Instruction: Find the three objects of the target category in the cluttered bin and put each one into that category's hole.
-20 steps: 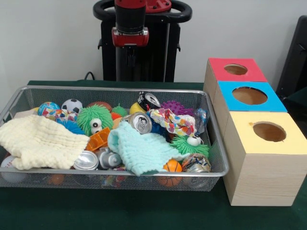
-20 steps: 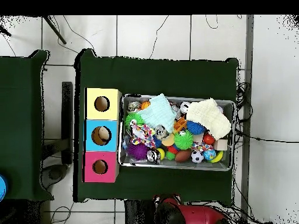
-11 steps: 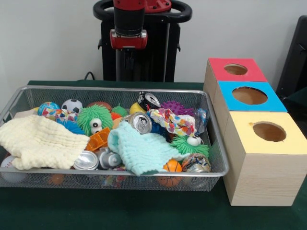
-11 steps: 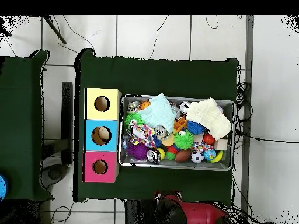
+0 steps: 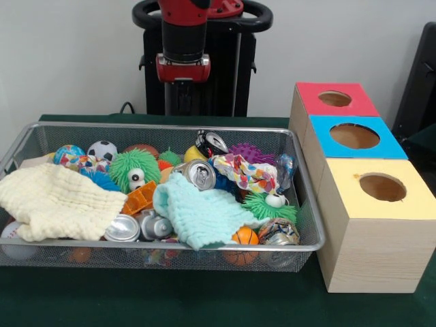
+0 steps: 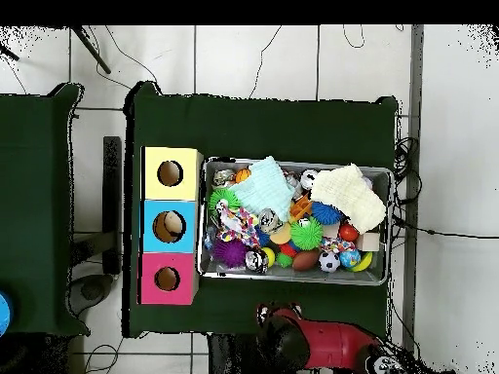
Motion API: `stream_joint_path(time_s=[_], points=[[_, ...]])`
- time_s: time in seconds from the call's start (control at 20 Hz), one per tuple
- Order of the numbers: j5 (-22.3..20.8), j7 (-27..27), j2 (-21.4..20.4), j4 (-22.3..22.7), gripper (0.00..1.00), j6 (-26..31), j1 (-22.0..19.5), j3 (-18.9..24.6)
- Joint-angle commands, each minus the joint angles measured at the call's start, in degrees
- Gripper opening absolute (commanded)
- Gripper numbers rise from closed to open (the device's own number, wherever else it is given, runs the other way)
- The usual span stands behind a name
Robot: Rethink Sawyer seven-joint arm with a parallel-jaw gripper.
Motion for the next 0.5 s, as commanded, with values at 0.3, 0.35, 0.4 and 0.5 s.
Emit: stream_joint_path(time_s=[0.3, 0.35, 0.4, 0.5], points=[[4.88, 6.07, 2.24, -12.16, 0.00, 4.35, 1.24, 6.20], [5.08, 6.11, 2.21, -12.19, 0.00, 4.42, 1.35, 6.21], [5.27, 6.15, 2.18, -12.22, 0.00, 4.49, 1.46, 6.22], [5.54, 6.05, 1.79, -12.04, 0.00, 4.57, 1.35, 6.38]])
